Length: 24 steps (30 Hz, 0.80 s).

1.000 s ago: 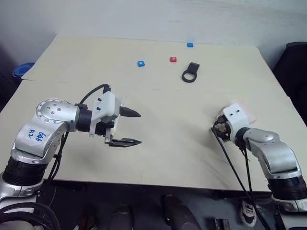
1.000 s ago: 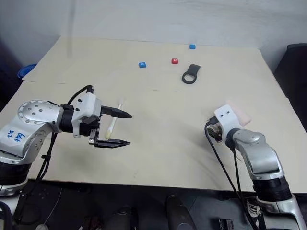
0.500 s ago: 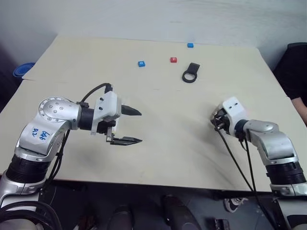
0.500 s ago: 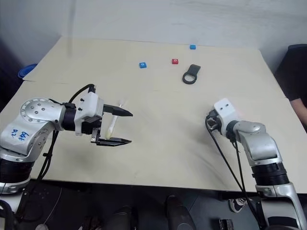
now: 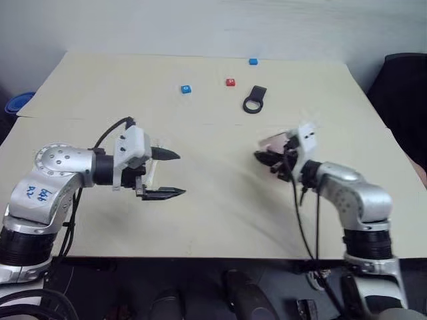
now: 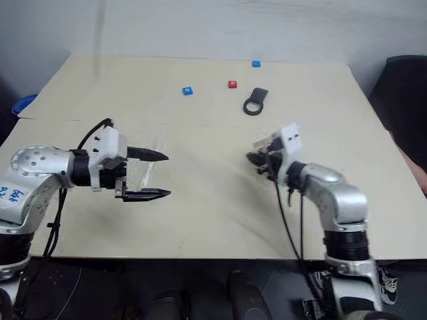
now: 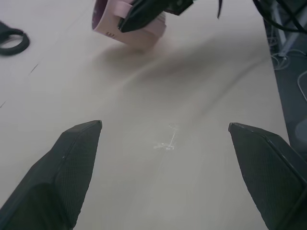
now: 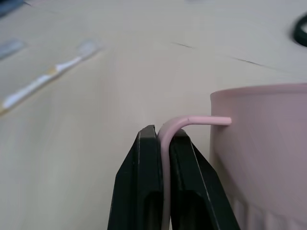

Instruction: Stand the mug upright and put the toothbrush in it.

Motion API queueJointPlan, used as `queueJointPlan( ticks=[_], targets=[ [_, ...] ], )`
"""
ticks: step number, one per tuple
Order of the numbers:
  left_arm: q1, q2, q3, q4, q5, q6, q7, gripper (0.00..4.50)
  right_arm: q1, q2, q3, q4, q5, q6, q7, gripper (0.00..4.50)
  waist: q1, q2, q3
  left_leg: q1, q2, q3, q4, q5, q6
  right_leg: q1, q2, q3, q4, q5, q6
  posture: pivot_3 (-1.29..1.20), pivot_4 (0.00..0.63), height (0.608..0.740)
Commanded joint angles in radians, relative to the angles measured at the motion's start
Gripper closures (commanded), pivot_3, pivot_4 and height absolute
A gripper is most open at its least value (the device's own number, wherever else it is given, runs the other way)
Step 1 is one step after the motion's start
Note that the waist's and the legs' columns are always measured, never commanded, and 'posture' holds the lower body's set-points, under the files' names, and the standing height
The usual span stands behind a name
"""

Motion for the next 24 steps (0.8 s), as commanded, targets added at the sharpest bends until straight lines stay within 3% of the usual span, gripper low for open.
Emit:
queueJointPlan(
  ticks=[1,9,13,16,18,24],
  targets=[
    [0.015,0.034,0.098,-0.056,-0.043,0.049,0.043,0.0,-0.046,0.114,0.069,0.035,-0.013,-0.198,0.018,4.49,-0.006,0.0,0.0,0.0,0.0,0.0,0.0,0.0,0.0,0.0,0.0,0.0,0.0,0.0,0.0,0.0,0.15,0.74],
    [0.063,0.071,0.138,-0.104,-0.062,0.089,0.072,0.0,-0.109,0.337,0.113,0.323,-0.047,-0.47,0.012,4.49,-0.002,0.001,0.001,-0.003,-0.001,-0.003,-0.001,0.0,-0.001,0.0,-0.006,-0.007,-0.001,0.0,0.0,0.0,0.15,0.74],
    [0.028,0.031,0.093,-0.124,-0.064,0.101,0.115,0.0,-0.081,0.343,0.09,0.357,-0.022,-0.5,0.049,4.49,0.0,0.002,0.001,-0.005,-0.002,-0.006,-0.001,0.001,-0.002,0.0,-0.016,-0.018,-0.001,0.0,0.0,0.0,0.15,0.74],
    [0.039,0.014,0.08,-0.161,-0.087,0.117,0.124,0.0,-0.019,0.313,0.1,0.272,-0.008,-0.471,0.064,4.49,-0.001,0.002,0.001,-0.004,-0.003,-0.006,-0.001,0.001,-0.002,0.001,-0.017,-0.02,-0.001,0.0,0.0,0.0,0.15,0.74],
    [0.039,0.008,0.078,-0.165,-0.097,0.124,0.128,0.0,0.018,0.284,0.108,0.206,0.005,-0.438,0.076,3.59,-0.001,0.003,0.001,-0.004,-0.002,-0.006,-0.002,0.001,-0.002,0.001,-0.016,-0.02,-0.001,0.0,-0.001,0.0,0.15,0.74],
    [-0.007,-0.036,0.007,-0.144,-0.086,0.109,0.138,0.0,0.121,0.159,0.142,-0.045,0.06,-0.302,0.121,1.93,0.001,0.004,0.002,-0.004,-0.003,-0.007,-0.001,0.001,-0.003,0.001,-0.016,-0.02,-0.002,-0.001,-0.001,0.0,0.15,0.74]
  ],
)
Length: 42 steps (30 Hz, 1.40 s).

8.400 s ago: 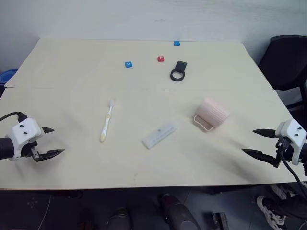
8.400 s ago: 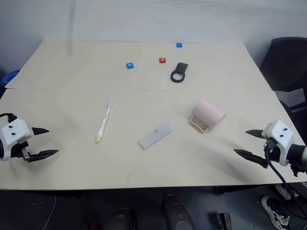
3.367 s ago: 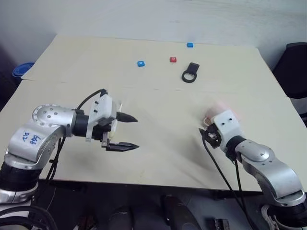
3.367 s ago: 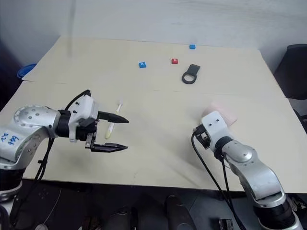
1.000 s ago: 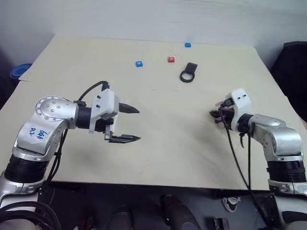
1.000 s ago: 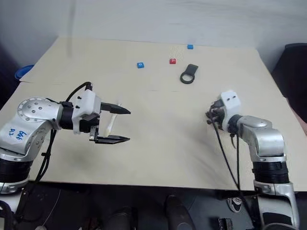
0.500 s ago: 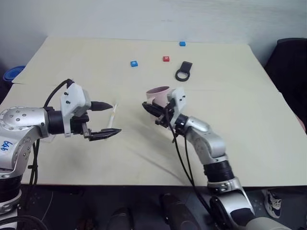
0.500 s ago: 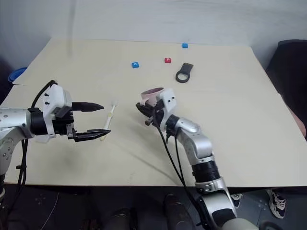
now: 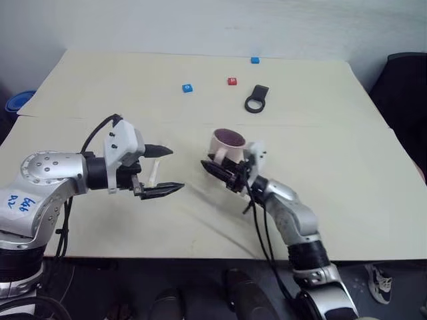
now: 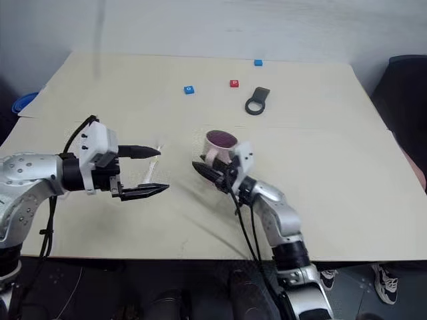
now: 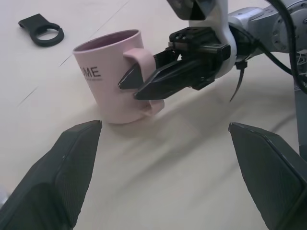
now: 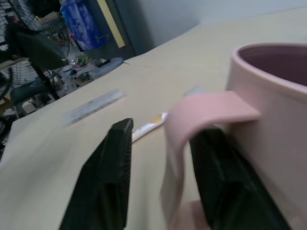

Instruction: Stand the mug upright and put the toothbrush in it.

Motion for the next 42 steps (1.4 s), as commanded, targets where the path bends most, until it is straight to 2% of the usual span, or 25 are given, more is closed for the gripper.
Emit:
queueJointPlan(
  ticks=[1,4,6,14,21,25,28,33,37,42],
  targets=[
    [-0.054,-0.028,-0.045,-0.012,-0.008,-0.017,0.006,0.0,0.043,-0.096,0.043,-0.216,0.029,0.085,0.043,1.68,-0.001,0.0,0.0,0.0,0.0,0.0,0.0,0.0,0.0,0.0,0.0,0.0,-0.001,0.0,0.0,0.0,0.15,0.74],
    [-0.082,-0.042,-0.062,0.018,-0.002,-0.021,0.007,0.0,0.073,-0.199,0.088,-0.255,-0.054,0.085,0.054,0.81,-0.001,0.0,0.0,0.002,-0.001,0.0,0.001,0.0,0.0,0.0,0.003,0.001,0.001,0.0,0.0,0.0,0.15,0.74],
    [-0.098,-0.05,-0.076,0.046,0.012,-0.033,0.003,0.0,0.083,-0.264,0.076,-0.274,-0.063,0.106,0.057,0.22,0.001,0.0,0.0,0.002,-0.006,0.0,0.001,0.001,0.001,0.001,0.007,0.001,0.001,0.0,0.0,0.0,0.15,0.74],
    [-0.117,-0.071,-0.084,0.1,0.031,-0.06,0.016,0.0,0.119,-0.427,0.015,-0.349,-0.041,0.169,0.075,0.22,0.004,0.0,0.0,0.002,-0.008,0.0,0.001,0.001,0.002,0.001,0.004,0.003,0.001,-0.001,0.001,0.0,0.15,0.74],
    [-0.08,-0.074,-0.066,0.095,0.027,-0.051,0.04,0.0,0.159,-0.505,-0.017,-0.404,-0.031,0.204,0.075,0.22,0.017,0.0,0.0,0.002,-0.008,0.0,0.001,0.001,0.003,0.001,0.002,0.003,0.0,-0.001,0.002,0.0,0.15,0.74],
    [-0.112,-0.038,-0.094,0.21,0.159,0.109,0.227,0.0,0.217,-0.677,-0.135,-0.505,0.072,0.292,0.191,0.1,0.032,0.001,0.001,0.002,-0.009,-0.001,0.001,0.002,0.004,0.001,0.001,0.003,0.001,-0.001,0.002,0.0,0.15,0.74],
    [-0.201,-0.119,-0.103,0.332,0.221,0.219,0.39,0.0,0.244,-0.789,-0.253,-0.584,0.204,0.366,0.266,0.1,0.051,0.001,0.002,0.002,-0.014,-0.002,0.001,0.003,0.007,0.002,0.0,0.003,0.0,-0.001,0.005,0.0,0.15,0.74],
    [-0.356,-0.284,-0.096,0.489,0.227,0.321,0.495,0.0,0.28,-0.899,-0.414,-0.698,0.486,0.48,0.361,0.1,0.074,-0.001,0.002,0.0,-0.014,-0.005,0.002,0.003,0.008,0.004,-0.001,0.0,-0.002,0.0,0.007,0.0,0.15,0.74],
    [-0.456,-0.363,-0.137,0.641,0.259,0.315,0.509,0.0,0.232,-0.922,-0.413,-0.699,0.501,0.469,0.317,0.1,0.08,-0.002,0.001,-0.002,-0.015,-0.005,0.002,0.002,0.008,0.003,-0.002,0.0,-0.004,0.001,0.007,0.0,0.15,0.74],
    [-0.56,-0.432,-0.186,0.886,0.316,0.337,0.528,0.0,0.158,-0.922,-0.388,-0.641,0.418,0.413,0.256,0.1,0.079,-0.002,0.001,-0.001,-0.016,-0.004,0.002,0.002,0.008,0.002,-0.002,0.001,-0.004,0.001,0.008,0.0,0.15,0.74]
  ],
)
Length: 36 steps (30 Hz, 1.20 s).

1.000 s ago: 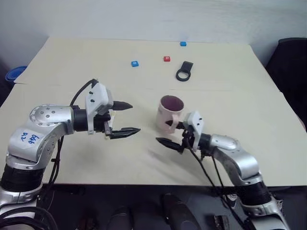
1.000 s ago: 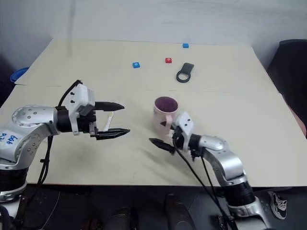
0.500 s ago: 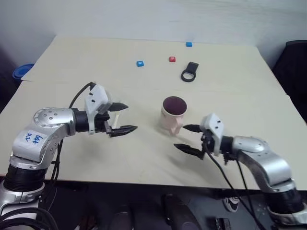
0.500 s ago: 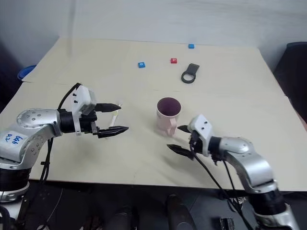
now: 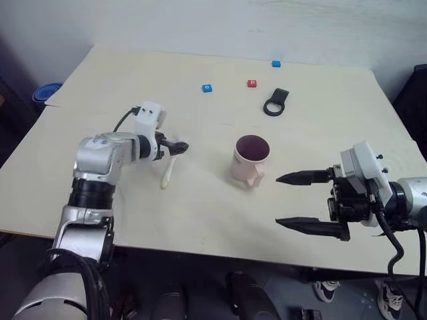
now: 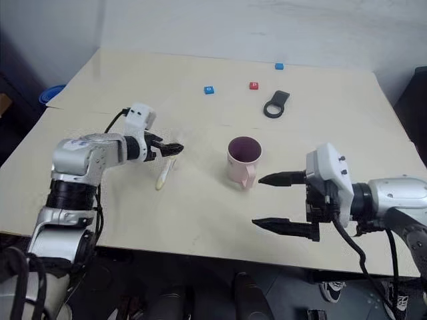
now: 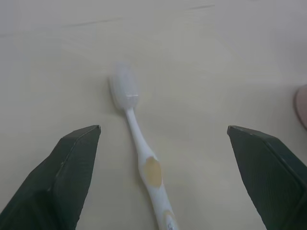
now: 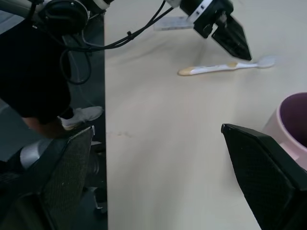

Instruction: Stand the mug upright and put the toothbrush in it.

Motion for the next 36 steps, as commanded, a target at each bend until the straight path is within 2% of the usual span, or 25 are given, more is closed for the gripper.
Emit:
queueJointPlan(
  ticks=[1,7,8,13,23,26,29,33,36],
  targets=[
    [-0.063,-0.033,-0.017,0.119,0.038,-0.006,0.013,0.0,-0.036,-0.022,-0.013,0.035,-0.047,-0.041,-0.033,0.1,0.002,0.0,0.0,0.0,0.0,0.0,0.0,0.0,0.0,0.0,0.0,0.0,0.0,0.0,0.0,0.0,0.15,0.74],
    [-0.076,-0.07,-0.021,0.144,0.059,0.037,0.025,0.0,-0.005,-0.025,-0.03,0.029,-0.073,-0.062,-0.046,0.1,0.011,0.0,0.0,-0.002,0.001,0.0,0.0,0.0,0.0,-0.001,-0.001,0.0,-0.001,0.0,0.0,0.0,0.15,0.74],
    [-0.067,-0.079,-0.024,0.129,0.052,0.055,0.017,0.19,-0.003,-0.017,-0.027,0.026,-0.079,-0.067,-0.062,0.03,0.014,0.0,0.0,-0.002,0.001,0.0,0.0,0.0,0.0,-0.001,-0.002,0.0,-0.001,0.0,0.0,0.0,0.15,0.74],
    [-0.034,-0.097,-0.036,0.071,0.044,0.111,0.004,1.41,-0.007,0.007,-0.005,0.018,-0.109,-0.072,-0.131,0.0,0.022,0.001,0.0,-0.001,0.001,0.0,0.0,0.0,0.0,-0.001,-0.002,0.0,0.0,0.0,0.001,0.0,0.15,0.74],
    [-0.032,-0.081,-0.017,0.076,0.068,0.113,0.019,4.3,-0.037,0.014,-0.005,0.044,-0.11,-0.048,-0.208,0.0,0.027,0.001,-0.001,-0.001,0.001,0.0,0.0,0.0,0.0,-0.001,-0.002,0.0,0.0,0.0,0.001,0.0,0.15,0.74],
    [-0.037,-0.065,-0.015,0.089,0.068,0.105,0.006,4.3,-0.055,0.021,-0.007,0.078,-0.129,-0.006,-0.287,0.0,0.025,0.001,-0.001,-0.001,0.001,0.0,0.0,0.0,0.0,-0.001,-0.002,0.0,0.0,0.0,0.001,0.0,0.15,0.74],
    [-0.048,-0.05,-0.009,0.077,0.055,0.054,-0.037,4.3,-0.055,0.021,-0.025,0.068,-0.113,0.002,-0.305,0.0,0.022,0.001,-0.001,-0.001,0.001,0.0,0.0,0.0,0.0,-0.001,-0.002,0.001,0.001,0.0,0.001,0.0,0.15,0.74],
    [-0.115,-0.113,0.135,0.063,-0.008,-0.198,-0.023,4.3,-0.046,0.027,-0.052,0.04,-0.068,0.034,-0.333,0.0,0.029,0.001,0.0,-0.004,0.002,0.0,0.0,0.0,0.0,-0.004,-0.001,0.0,0.001,0.0,0.0,0.0,0.15,0.74],
    [-0.181,-0.187,0.255,0.055,-0.107,-0.342,-0.041,4.3,-0.022,0.023,-0.077,0.009,-0.039,0.054,-0.346,0.0,0.037,0.001,0.0,-0.014,0.002,-0.001,0.004,0.001,-0.001,-0.012,-0.003,-0.001,0.003,0.001,0.001,0.0,0.15,0.74]
  ],
)
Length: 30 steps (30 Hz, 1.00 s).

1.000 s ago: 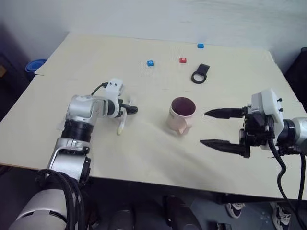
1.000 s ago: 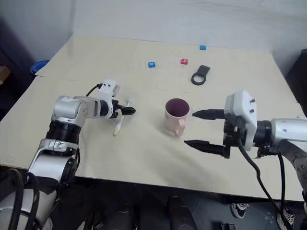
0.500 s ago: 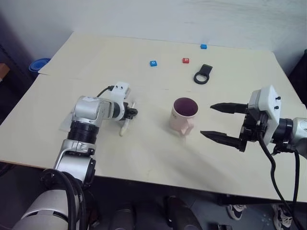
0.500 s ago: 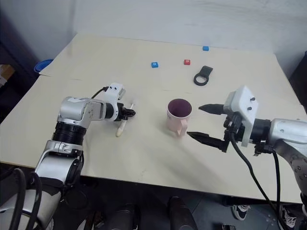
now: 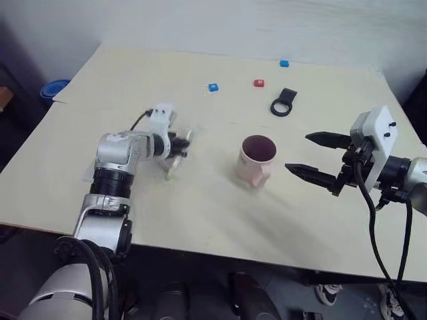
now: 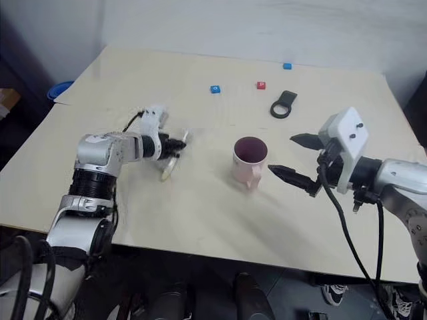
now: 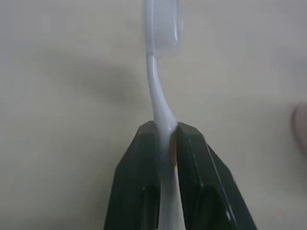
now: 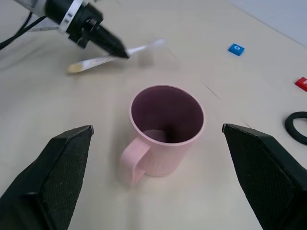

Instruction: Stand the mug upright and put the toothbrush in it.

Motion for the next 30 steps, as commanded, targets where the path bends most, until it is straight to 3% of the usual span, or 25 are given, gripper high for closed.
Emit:
queueJointPlan(
  ticks=[1,4,9,16,21,30],
  targets=[
    [-0.107,-0.064,0.135,-0.046,-0.139,-0.146,-0.035,4.3,0.015,-0.001,-0.071,-0.058,0.053,0.023,-0.026,0.0,0.006,0.0,0.0,-0.002,0.0,0.0,0.001,0.0,0.0,-0.001,0.0,0.0,0.0,0.0,0.0,0.0,0.15,0.74],
    [-0.144,-0.151,0.136,-0.062,-0.187,-0.241,-0.088,4.3,0.039,0.008,-0.105,-0.086,0.082,0.047,-0.073,0.0,0.017,0.001,0.0,-0.007,0.0,0.0,0.007,0.0,0.0,-0.004,0.0,0.0,0.0,0.0,0.001,0.0,0.15,0.74],
    [-0.13,-0.292,-0.001,-0.073,-0.115,-0.55,-0.183,4.3,0.084,0.021,-0.118,-0.117,0.049,0.042,-0.153,0.0,0.022,0.001,-0.001,-0.01,-0.002,0.001,0.012,-0.001,0.002,-0.004,0.0,0.001,-0.002,0.002,0.004,0.0,0.15,0.74],
    [-0.134,-0.419,-0.129,0.1,-0.036,-0.763,-0.29,4.3,0.117,0.057,-0.164,-0.149,0.097,0.061,-0.249,0.0,0.016,0.002,-0.001,-0.01,-0.005,0.003,0.012,-0.001,0.005,-0.004,0.003,0.004,-0.004,0.003,0.005,0.0,0.15,0.74],
    [-0.152,-0.441,-0.15,0.188,-0.007,-0.811,-0.311,4.3,0.17,0.056,-0.202,-0.169,0.097,0.063,-0.277,0.0,0.015,0.002,-0.001,-0.01,-0.005,0.002,0.012,-0.001,0.006,-0.004,0.004,0.004,-0.004,0.003,0.005,0.0,0.15,0.74],
    [-0.076,-0.401,-0.139,0.112,-0.026,-0.721,-0.333,4.3,0.203,0.087,-0.213,-0.181,0.111,0.044,-0.322,0.0,0.018,0.002,-0.001,-0.01,-0.004,0.002,0.012,-0.001,0.006,-0.004,0.004,0.004,-0.003,0.003,0.006,0.0,0.15,0.74]
  ],
)
